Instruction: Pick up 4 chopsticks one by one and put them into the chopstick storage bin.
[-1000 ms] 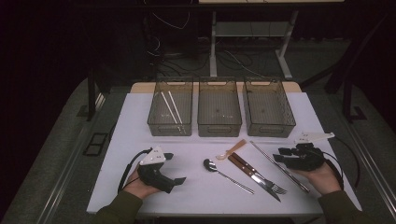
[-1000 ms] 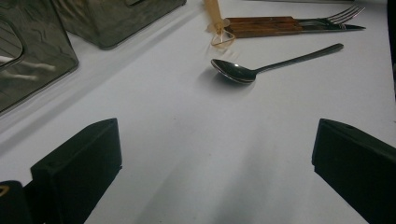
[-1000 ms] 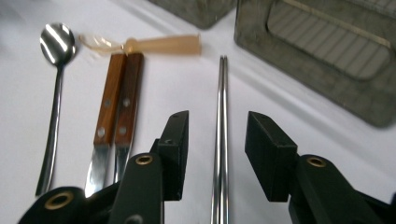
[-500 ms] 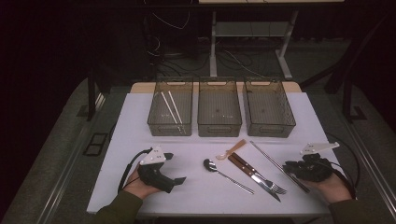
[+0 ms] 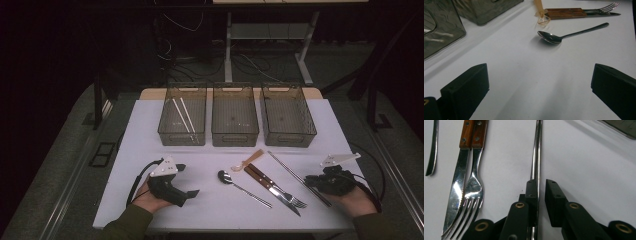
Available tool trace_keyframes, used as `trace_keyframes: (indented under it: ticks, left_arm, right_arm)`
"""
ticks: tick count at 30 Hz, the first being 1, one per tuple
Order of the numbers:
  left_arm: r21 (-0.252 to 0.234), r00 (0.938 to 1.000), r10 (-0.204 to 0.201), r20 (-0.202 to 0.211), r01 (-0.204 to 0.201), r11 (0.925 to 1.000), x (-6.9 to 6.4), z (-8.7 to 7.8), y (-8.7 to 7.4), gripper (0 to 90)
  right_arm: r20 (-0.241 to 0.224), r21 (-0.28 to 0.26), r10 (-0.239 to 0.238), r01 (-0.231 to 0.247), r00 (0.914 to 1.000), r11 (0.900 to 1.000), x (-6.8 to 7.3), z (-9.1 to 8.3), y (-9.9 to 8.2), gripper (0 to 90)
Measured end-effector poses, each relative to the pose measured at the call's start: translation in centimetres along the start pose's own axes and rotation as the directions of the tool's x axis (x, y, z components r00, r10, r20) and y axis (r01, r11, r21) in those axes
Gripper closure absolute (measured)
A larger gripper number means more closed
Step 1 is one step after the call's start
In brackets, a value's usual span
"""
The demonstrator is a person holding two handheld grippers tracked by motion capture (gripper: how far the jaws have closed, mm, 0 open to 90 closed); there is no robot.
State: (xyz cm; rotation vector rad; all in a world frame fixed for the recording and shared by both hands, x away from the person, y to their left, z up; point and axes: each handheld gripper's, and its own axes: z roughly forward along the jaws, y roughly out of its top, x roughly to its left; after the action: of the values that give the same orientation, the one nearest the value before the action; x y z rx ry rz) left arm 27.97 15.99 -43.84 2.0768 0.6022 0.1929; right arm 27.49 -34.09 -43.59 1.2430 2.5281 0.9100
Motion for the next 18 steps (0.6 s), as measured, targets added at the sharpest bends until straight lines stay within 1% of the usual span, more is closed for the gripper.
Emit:
trace_keyframes:
  ticks: [8, 15, 18]
  left_arm:
    - [0.0, 1.0, 0.0, -0.001, 0.0, 1.0, 0.0, 0.0, 0.0, 0.3]
    - [0.0, 1.0, 0.001, -0.001, -0.001, 1.0, 0.01, -0.01, 0.0, 0.3]
    - [0.0, 1.0, 0.001, -0.001, -0.001, 1.0, 0.03, 0.0, 0.0, 0.3]
  right_arm:
    - [0.0, -0.007, 0.003, -0.003, 1.0, 1.0, -0.15, -0.01, -0.01, 80.5]
    - [-0.002, 0.013, 0.002, -0.002, 1.0, 0.9999, 0.03, 0.05, -0.02, 81.4]
    - [0.008, 0.026, -0.008, 0.007, 0.9999, 0.9996, 0.04, 0.21, -0.06, 81.7]
